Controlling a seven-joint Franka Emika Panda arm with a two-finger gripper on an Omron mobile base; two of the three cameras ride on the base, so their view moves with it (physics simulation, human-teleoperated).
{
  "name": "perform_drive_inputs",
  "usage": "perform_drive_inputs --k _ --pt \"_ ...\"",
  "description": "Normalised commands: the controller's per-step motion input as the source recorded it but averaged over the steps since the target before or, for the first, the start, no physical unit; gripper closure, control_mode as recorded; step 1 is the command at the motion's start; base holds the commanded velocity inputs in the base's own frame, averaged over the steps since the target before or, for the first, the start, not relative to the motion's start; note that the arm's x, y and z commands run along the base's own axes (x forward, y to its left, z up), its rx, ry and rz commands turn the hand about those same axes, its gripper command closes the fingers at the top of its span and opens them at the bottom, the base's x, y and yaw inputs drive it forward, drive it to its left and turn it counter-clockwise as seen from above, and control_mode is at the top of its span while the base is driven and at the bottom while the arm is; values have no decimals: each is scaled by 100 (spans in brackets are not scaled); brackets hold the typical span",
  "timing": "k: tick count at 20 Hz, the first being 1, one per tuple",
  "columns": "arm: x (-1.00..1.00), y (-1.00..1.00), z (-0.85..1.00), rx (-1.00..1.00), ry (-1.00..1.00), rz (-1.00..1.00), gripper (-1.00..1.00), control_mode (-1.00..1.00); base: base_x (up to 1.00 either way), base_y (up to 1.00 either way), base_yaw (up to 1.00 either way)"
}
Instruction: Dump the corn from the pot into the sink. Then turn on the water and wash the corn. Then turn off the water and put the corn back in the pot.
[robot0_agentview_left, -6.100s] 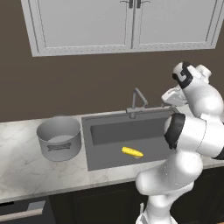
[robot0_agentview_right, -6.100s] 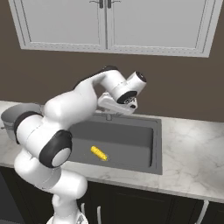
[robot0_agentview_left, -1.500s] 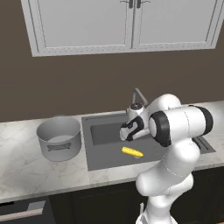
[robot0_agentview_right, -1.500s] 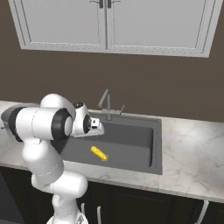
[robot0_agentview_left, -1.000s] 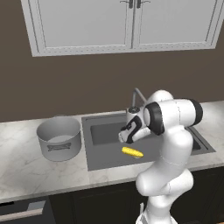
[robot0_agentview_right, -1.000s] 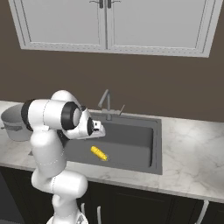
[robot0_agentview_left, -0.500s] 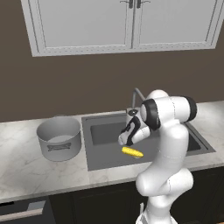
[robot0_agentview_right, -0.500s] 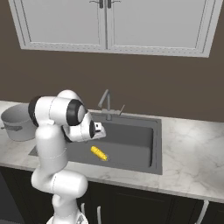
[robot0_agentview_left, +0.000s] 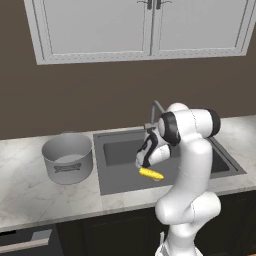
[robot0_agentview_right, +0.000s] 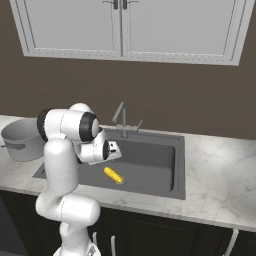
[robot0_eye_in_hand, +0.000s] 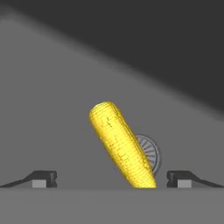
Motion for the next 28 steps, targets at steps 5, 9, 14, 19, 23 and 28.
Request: perform_drive_inputs --k 5,9,14,19,23,28 --pt "4 0 -25 0 3 8 -100 -100 0 0 0" --pt "8 0 -28 0 1 7 -100 -100 0 0 0" --pt "8 0 -28 0 0 5 -100 -100 0 0 0" --pt "10 0 -33 0 0 4 -100 -100 0 0 0" --pt "9 0 -29 0 0 3 -100 -100 0 0 0" --pt "19 0 -22 0 0 2 -100 -100 0 0 0"
